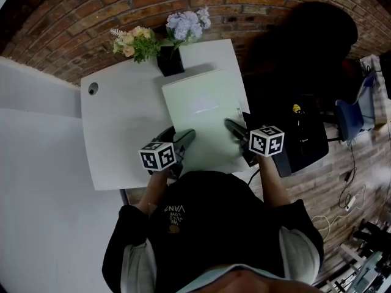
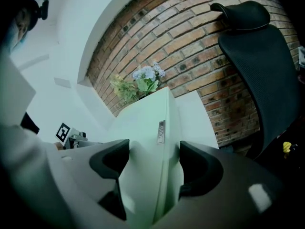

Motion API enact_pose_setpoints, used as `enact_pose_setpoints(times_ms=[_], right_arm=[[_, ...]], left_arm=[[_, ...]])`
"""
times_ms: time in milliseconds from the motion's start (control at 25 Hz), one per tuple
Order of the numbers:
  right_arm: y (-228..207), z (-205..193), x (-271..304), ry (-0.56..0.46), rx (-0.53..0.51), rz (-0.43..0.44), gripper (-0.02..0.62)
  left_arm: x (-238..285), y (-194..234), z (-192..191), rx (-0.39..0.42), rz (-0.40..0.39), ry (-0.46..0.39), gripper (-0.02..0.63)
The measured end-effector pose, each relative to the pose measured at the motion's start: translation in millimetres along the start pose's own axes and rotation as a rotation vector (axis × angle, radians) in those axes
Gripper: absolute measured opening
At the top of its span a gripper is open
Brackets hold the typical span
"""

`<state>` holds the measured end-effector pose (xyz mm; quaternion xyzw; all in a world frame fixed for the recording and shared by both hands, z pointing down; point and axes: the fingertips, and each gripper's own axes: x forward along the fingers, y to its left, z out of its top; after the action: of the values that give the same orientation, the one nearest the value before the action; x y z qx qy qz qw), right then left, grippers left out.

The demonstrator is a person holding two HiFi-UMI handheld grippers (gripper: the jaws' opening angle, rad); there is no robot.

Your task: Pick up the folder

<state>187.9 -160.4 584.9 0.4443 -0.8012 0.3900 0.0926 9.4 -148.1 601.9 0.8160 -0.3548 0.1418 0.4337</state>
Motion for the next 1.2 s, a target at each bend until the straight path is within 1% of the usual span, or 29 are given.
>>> enact_pose_setpoints(times_ms=[320,520,960,1200], right_arm=[[25.2,5.3,-13.3,-0.076,-0.053,-0.033,0.322],[40.0,5.6,-16.9,-0.113,-0.061,-0.056,0.322],[72.8,17.5,-23.1,-0.233,-0.123,-0.073,0.322],[90.5,21.6,-26.8,-0.295,-0.123,-0.084,0.322]], left_arm=[[-19.1,-5.2,7.8,0.062,-0.034,-0.007,0.365],[-30.8,-3.7,13.7,0.093,-0.057,-0.019,0.365],[-56.7,-5.0,35.8,0.201,-0.092,-0.082,0.365],[-73.3,-8.6,50.3,0.273,-0.109,-0.117,0.365]])
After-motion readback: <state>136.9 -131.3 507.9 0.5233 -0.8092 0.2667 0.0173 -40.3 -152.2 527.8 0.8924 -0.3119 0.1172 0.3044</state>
